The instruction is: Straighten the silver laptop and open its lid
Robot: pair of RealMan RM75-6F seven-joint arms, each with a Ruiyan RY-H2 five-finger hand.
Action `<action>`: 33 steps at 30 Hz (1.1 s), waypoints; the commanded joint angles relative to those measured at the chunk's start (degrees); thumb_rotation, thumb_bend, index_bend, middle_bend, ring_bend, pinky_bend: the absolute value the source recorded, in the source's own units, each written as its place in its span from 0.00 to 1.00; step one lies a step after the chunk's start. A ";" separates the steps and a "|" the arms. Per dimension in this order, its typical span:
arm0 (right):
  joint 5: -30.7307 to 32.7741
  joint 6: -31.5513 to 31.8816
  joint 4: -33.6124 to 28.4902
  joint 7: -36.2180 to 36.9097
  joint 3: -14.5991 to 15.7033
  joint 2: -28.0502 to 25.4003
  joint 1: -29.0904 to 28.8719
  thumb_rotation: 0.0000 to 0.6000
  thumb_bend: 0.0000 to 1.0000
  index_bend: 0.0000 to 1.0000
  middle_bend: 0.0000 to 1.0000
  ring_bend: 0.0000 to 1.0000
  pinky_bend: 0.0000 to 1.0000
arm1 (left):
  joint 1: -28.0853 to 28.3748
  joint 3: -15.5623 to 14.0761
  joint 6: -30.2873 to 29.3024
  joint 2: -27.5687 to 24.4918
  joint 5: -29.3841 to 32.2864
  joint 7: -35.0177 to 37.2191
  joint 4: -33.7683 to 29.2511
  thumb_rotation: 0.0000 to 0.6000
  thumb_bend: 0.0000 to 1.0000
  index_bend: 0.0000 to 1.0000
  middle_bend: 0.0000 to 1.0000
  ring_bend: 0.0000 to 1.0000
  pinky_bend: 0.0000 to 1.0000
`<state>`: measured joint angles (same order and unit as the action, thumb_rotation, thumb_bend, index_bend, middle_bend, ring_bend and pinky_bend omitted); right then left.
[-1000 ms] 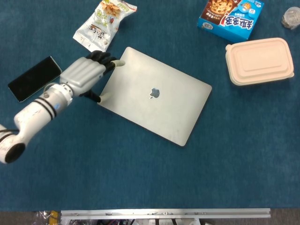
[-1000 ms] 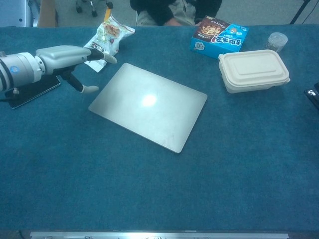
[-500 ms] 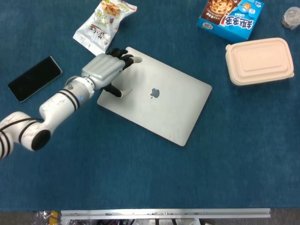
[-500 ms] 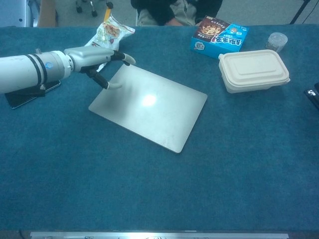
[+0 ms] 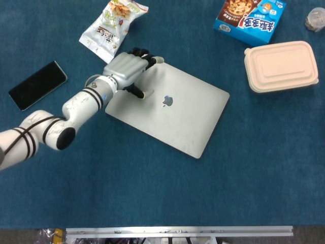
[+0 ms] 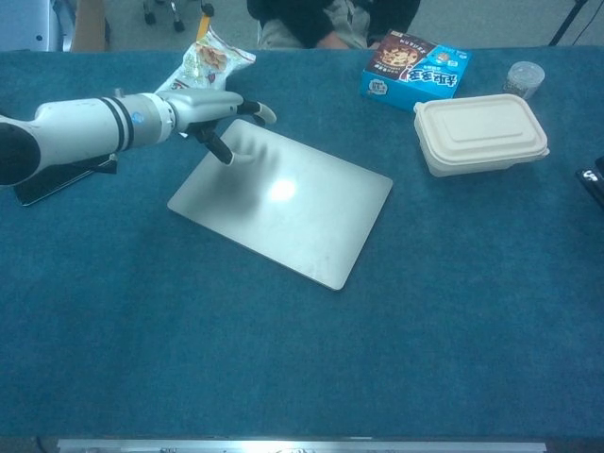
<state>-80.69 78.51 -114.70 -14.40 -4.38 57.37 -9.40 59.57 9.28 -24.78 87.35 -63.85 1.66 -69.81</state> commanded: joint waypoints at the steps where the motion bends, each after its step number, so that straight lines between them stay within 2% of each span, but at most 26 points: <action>1: 0.03 0.06 -0.05 -0.01 -0.04 -0.10 -0.01 1.00 0.30 0.10 0.14 0.04 0.10 | 1.18 -0.31 1.07 1.38 1.33 -0.68 2.05 0.69 0.34 0.09 0.13 0.00 0.00; 12: 0.39 0.78 -0.32 0.02 -0.07 -0.63 0.37 1.00 0.30 0.10 0.14 0.04 0.10 | 3.38 -1.03 2.08 4.35 4.34 -2.28 7.29 0.69 0.34 0.09 0.12 0.00 0.00; 33: 0.70 1.49 -0.74 -0.20 -0.22 -0.97 0.66 1.00 0.30 0.10 0.14 0.04 0.10 | 5.59 -2.79 2.67 7.02 8.12 -5.43 12.08 0.67 0.34 0.09 0.12 0.00 0.00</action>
<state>-80.00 80.00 -115.44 -14.60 -4.60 56.41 -8.74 65.12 6.55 -22.09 94.33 -55.77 -3.72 -57.79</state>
